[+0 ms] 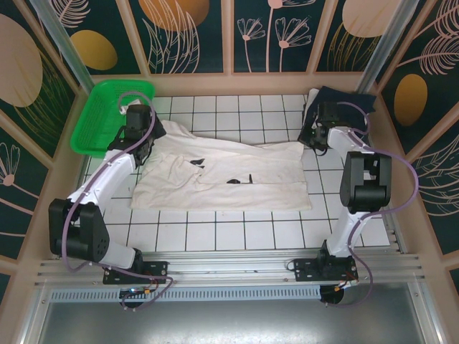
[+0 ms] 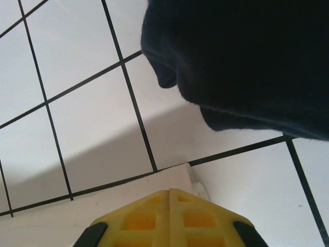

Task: Fold and stack the t-shirts

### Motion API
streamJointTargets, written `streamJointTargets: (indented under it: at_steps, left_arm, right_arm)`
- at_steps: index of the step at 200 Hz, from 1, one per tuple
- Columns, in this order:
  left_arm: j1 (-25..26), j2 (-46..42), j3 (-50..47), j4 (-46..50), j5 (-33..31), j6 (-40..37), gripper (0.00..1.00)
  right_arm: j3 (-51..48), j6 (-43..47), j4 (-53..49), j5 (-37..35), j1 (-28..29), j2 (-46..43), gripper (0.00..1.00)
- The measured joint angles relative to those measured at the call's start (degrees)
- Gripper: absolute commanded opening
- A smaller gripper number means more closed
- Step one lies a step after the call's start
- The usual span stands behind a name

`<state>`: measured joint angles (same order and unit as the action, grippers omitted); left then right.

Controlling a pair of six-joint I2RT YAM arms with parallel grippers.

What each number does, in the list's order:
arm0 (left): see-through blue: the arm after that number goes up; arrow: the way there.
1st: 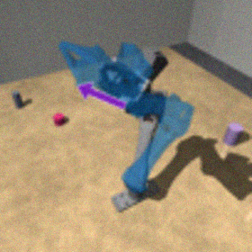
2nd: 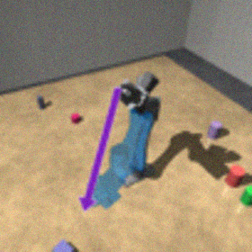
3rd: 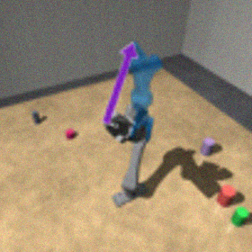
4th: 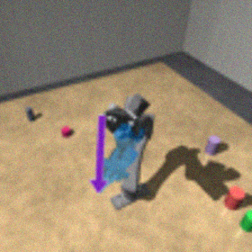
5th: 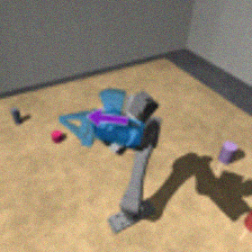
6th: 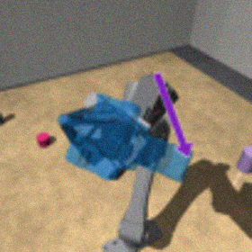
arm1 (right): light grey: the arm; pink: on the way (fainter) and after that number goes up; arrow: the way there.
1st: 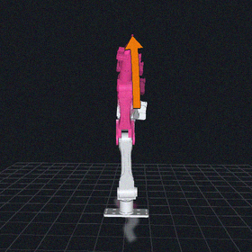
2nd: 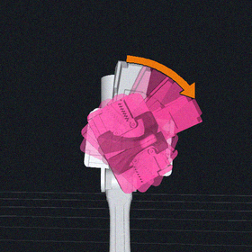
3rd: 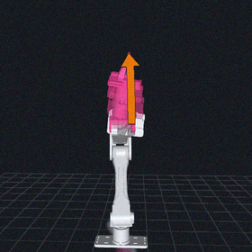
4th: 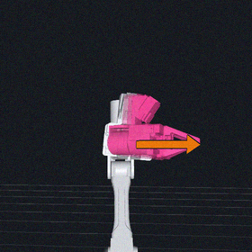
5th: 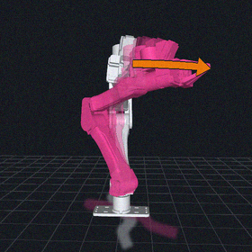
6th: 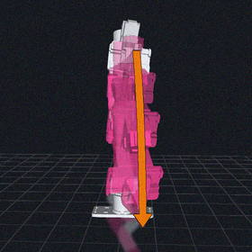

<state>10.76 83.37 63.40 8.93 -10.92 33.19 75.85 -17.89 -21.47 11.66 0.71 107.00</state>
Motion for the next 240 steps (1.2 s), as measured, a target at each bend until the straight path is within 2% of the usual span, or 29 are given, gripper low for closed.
streamJointTargets:
  at_steps: [21, 46, 62, 86, 102, 116, 163, 202, 240]
  left_arm:
    - [0.00, -3.19, -4.90, -0.22, 0.37, -0.02, 0.00]
    - [0.00, -5.11, -10.23, -0.28, 1.05, 0.02, 0.00]
    - [0.00, -4.66, -11.89, -0.17, 1.66, 0.04, 0.00]
    - [0.00, -3.80, -12.68, -0.17, 2.19, 0.04, 0.00]
    - [0.00, -3.69, -12.70, -0.20, 2.64, 0.04, 0.00]
    - [0.00, -3.63, -12.70, -0.28, 3.02, 0.07, 0.00]
    - [0.00, -3.06, -12.74, -0.37, 3.26, 0.04, 0.00]
    - [0.00, -2.43, -12.74, -0.50, 3.96, 0.04, 0.00]
    - [0.00, -2.19, -12.74, -0.61, 4.48, 0.04, 0.00]
  right_arm:
    - [-0.07, 0.00, 0.04, 0.44, 0.04, 0.00, 0.00]
    - [-0.70, 0.00, -0.13, 0.44, 0.04, 0.07, 0.08]
    - [-0.70, 0.28, -0.31, 0.35, 0.15, 0.17, 0.20]
    - [-0.74, 0.61, -1.05, -0.98, 0.37, 0.04, 0.30]
    - [-1.90, 1.18, -1.05, -2.34, 0.59, -1.11, 0.41]
    - [-4.81, 0.94, -0.98, -3.69, 0.85, -4.11, 0.44]
    - [-17.79, -2.16, 2.58, -3.48, 2.86, -15.06, 0.46]
    - [-18.91, -3.93, 4.63, -2.71, 6.54, -10.49, 0.42]
    - [-18.32, -4.94, 4.11, -6.32, 7.32, -7.72, 0.38]
